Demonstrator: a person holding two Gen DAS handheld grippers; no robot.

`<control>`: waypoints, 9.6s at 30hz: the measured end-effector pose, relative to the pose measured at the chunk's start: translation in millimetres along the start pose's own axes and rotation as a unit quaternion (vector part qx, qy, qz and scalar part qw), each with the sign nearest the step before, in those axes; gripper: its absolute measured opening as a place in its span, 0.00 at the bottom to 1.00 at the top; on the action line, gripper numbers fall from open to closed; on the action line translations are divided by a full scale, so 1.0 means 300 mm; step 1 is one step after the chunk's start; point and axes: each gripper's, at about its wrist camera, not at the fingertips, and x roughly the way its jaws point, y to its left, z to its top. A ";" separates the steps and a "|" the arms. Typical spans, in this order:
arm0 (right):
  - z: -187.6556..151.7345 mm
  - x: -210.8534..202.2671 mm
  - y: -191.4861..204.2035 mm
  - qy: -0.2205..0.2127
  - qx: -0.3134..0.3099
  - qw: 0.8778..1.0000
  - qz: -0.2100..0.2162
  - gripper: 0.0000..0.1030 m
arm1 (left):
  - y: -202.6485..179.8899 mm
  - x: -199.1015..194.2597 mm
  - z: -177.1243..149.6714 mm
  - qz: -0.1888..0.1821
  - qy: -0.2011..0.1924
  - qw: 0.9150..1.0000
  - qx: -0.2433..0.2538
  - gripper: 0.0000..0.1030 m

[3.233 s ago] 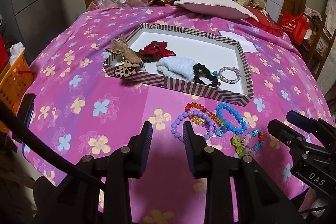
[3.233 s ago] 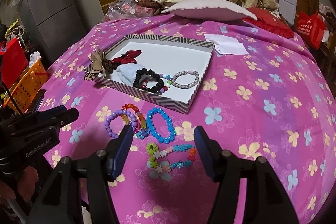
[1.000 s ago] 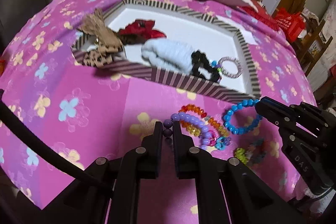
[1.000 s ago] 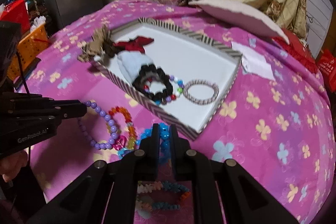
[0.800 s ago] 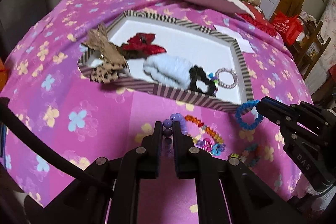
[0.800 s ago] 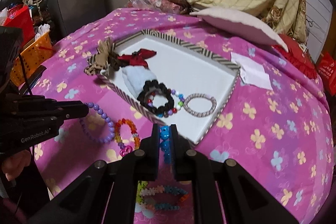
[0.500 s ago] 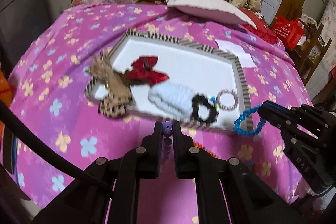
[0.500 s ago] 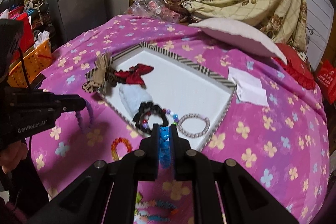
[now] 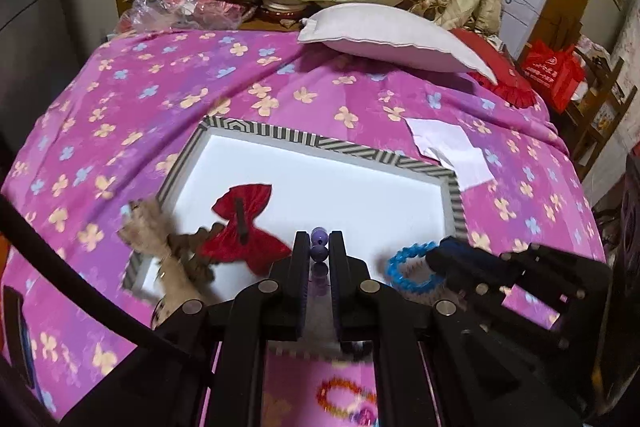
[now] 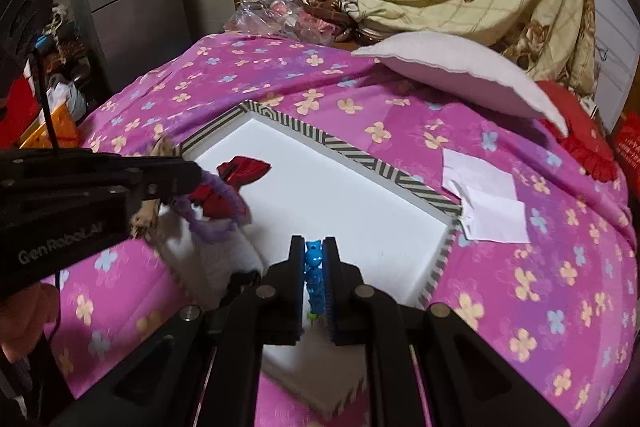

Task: Organize jewelry
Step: 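Lower the purple and blue bracelets into the tray and open both tools, then withdraw both tools from the tray toward the last bracelets, then approach the orange crystal bracelet and multicolor flower bracelet with both tools, then grasp the orange crystal bracelet with left tool while right tool grasps flower bead bracelet, then carry both bracelets into the tray and open both tools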

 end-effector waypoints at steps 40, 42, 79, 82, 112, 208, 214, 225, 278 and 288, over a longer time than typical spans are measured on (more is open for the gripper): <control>-0.050 0.317 -0.187 0.068 0.057 0.994 -0.056 0.10 | 0.099 0.364 -0.033 0.072 0.069 0.995 -0.026 0.30; -0.052 0.309 -0.186 0.068 0.060 0.994 -0.054 0.14 | 0.093 0.361 -0.037 0.073 0.067 0.995 -0.023 0.30; -0.223 -0.096 -0.038 0.008 0.076 0.997 -0.031 0.54 | 0.098 -0.021 -0.312 0.055 0.019 0.998 -0.021 0.47; -0.257 -0.128 -0.017 -0.005 0.071 0.997 -0.037 0.54 | 0.093 -0.036 -0.350 0.056 0.020 0.998 -0.024 0.48; -0.481 -0.301 0.127 -0.004 0.096 0.995 -0.023 0.63 | 0.050 -0.214 -0.552 0.075 -0.012 0.997 -0.015 0.48; -0.648 -0.171 -0.008 0.057 0.087 0.993 -0.056 0.49 | 0.001 0.046 -0.505 0.040 0.085 0.995 -0.036 0.54; -0.643 -0.166 -0.015 0.057 0.086 0.993 -0.058 0.49 | 0.004 0.062 -0.507 0.040 0.086 0.995 -0.041 0.54; -0.637 -0.159 -0.015 0.060 0.063 0.993 -0.075 0.34 | -0.015 0.074 -0.506 0.054 0.083 0.995 -0.026 0.54; -0.085 -0.278 0.074 -0.006 -0.074 0.995 -0.060 0.12 | 0.031 -0.213 -0.110 0.030 -0.014 0.999 0.005 0.30; 0.014 -0.088 -0.030 0.026 -0.065 0.995 -0.067 0.12 | -0.025 -0.051 0.055 0.020 0.001 1.000 0.010 0.30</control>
